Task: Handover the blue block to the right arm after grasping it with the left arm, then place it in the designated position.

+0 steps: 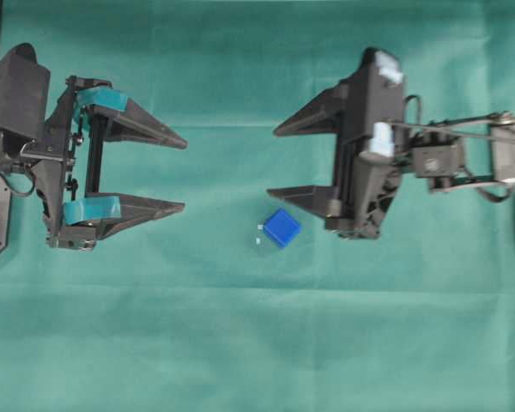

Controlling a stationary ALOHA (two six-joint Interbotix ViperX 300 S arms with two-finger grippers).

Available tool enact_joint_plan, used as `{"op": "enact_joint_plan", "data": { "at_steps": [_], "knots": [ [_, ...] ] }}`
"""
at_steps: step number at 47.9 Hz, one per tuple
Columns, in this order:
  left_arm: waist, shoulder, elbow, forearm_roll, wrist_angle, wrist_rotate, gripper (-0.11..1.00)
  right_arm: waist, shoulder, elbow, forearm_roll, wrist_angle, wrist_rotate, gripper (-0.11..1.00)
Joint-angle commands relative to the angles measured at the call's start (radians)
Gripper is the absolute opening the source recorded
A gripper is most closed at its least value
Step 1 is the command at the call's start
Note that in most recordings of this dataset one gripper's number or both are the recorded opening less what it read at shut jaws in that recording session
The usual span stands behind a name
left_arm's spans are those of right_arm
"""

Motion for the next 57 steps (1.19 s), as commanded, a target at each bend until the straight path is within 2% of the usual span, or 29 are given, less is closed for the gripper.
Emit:
{"op": "enact_joint_plan", "data": {
  "at_steps": [1,13,37,57],
  "knots": [
    [-0.006,-0.009,-0.025,0.002,-0.005,0.002,1.0,0.002,-0.052,-0.021,-0.011,0.009,0.0,0.91],
    [-0.006,-0.011,-0.025,0.002,-0.005,0.002,1.0,0.002,-0.1,-0.012,-0.015,0.012,0.0,0.91],
    [-0.008,-0.015,-0.025,0.002,-0.005,0.002,1.0,0.002,-0.112,-0.005,-0.044,0.011,0.0,0.91],
    [-0.008,-0.018,-0.025,0.003,-0.011,0.003,1.0,0.002,-0.219,0.081,-0.06,-0.028,0.0,0.91]
  ]
}}
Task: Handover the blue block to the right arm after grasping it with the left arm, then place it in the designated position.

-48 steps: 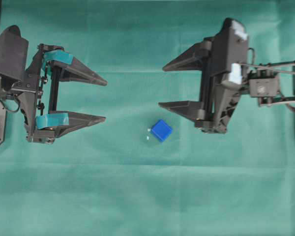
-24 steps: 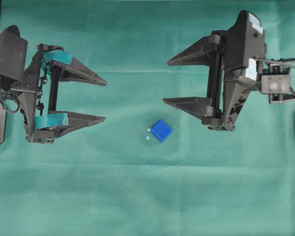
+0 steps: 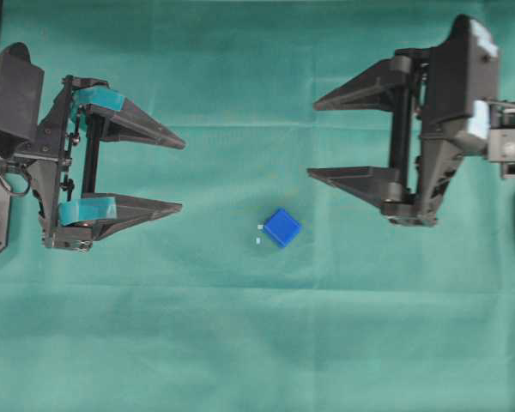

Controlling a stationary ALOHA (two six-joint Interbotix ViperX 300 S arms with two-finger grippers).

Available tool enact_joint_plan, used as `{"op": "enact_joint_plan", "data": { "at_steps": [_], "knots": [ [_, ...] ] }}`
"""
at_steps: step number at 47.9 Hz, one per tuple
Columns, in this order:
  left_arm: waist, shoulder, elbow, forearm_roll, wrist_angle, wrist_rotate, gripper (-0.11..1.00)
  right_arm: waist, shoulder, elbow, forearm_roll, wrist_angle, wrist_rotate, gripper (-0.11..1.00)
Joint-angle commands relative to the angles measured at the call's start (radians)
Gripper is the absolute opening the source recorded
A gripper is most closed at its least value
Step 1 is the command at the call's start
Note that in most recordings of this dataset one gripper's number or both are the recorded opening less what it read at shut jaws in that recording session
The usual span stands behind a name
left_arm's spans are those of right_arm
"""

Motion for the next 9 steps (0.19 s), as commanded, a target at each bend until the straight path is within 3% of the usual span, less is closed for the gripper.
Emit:
{"op": "enact_joint_plan", "data": {
  "at_steps": [1,9],
  "knots": [
    [-0.003,-0.009,-0.025,0.003,-0.009,0.002,1.0,0.002,-0.037,0.008,-0.009,-0.031,0.0,0.91],
    [-0.003,-0.009,-0.026,0.002,-0.012,0.002,1.0,0.002,-0.075,0.058,-0.011,-0.091,0.0,0.91]
  ]
}}
